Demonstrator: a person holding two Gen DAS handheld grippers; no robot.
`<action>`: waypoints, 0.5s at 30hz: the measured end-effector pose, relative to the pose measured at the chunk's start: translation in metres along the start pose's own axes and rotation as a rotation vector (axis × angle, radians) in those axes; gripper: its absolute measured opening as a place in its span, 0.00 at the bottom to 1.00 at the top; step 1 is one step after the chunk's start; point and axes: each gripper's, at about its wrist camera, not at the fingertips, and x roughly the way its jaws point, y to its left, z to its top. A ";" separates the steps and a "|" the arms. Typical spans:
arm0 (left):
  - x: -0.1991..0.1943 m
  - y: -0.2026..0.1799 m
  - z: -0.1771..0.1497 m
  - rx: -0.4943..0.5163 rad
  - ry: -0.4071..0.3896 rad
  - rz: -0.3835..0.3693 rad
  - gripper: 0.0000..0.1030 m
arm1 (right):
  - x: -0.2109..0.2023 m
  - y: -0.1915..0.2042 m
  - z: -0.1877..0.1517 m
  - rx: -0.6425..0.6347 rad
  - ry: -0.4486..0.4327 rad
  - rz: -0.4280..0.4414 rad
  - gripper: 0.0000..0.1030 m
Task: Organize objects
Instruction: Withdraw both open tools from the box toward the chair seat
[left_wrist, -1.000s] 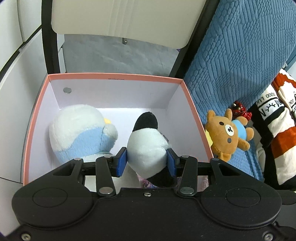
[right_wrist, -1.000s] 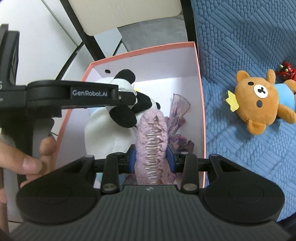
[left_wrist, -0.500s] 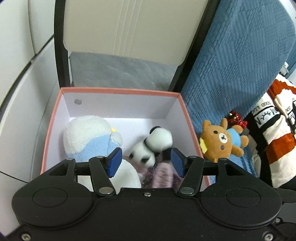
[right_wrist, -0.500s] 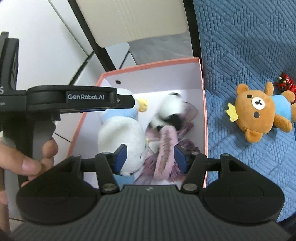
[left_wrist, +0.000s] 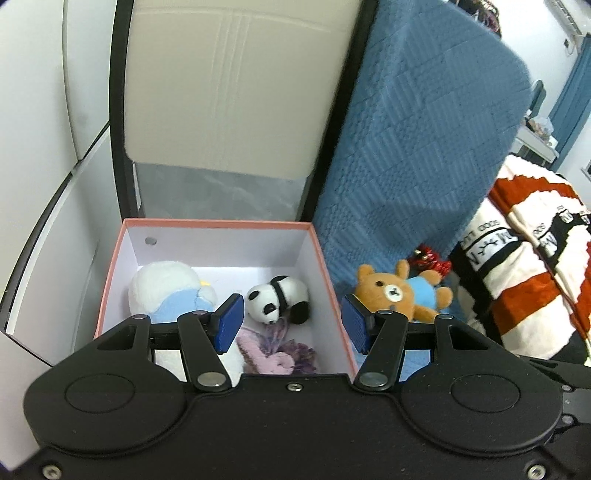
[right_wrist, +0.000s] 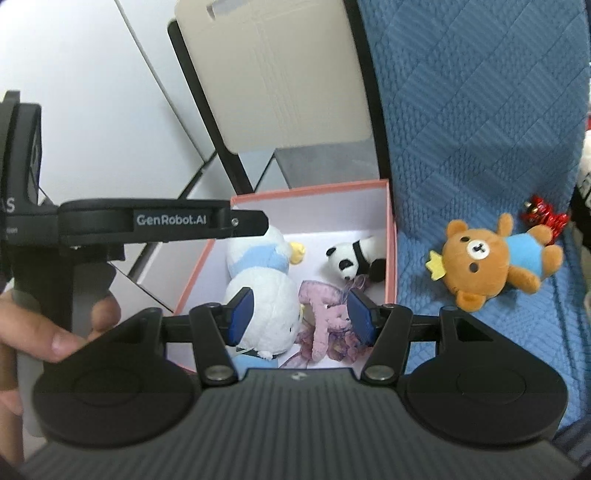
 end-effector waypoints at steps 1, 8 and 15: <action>-0.006 -0.005 -0.001 0.004 -0.007 -0.003 0.54 | -0.006 -0.001 0.000 -0.001 -0.012 -0.002 0.57; -0.041 -0.039 -0.011 0.022 -0.055 -0.025 0.54 | -0.050 -0.011 -0.008 -0.022 -0.077 -0.016 0.57; -0.067 -0.069 -0.025 0.043 -0.090 -0.049 0.55 | -0.091 -0.023 -0.026 -0.038 -0.133 -0.045 0.57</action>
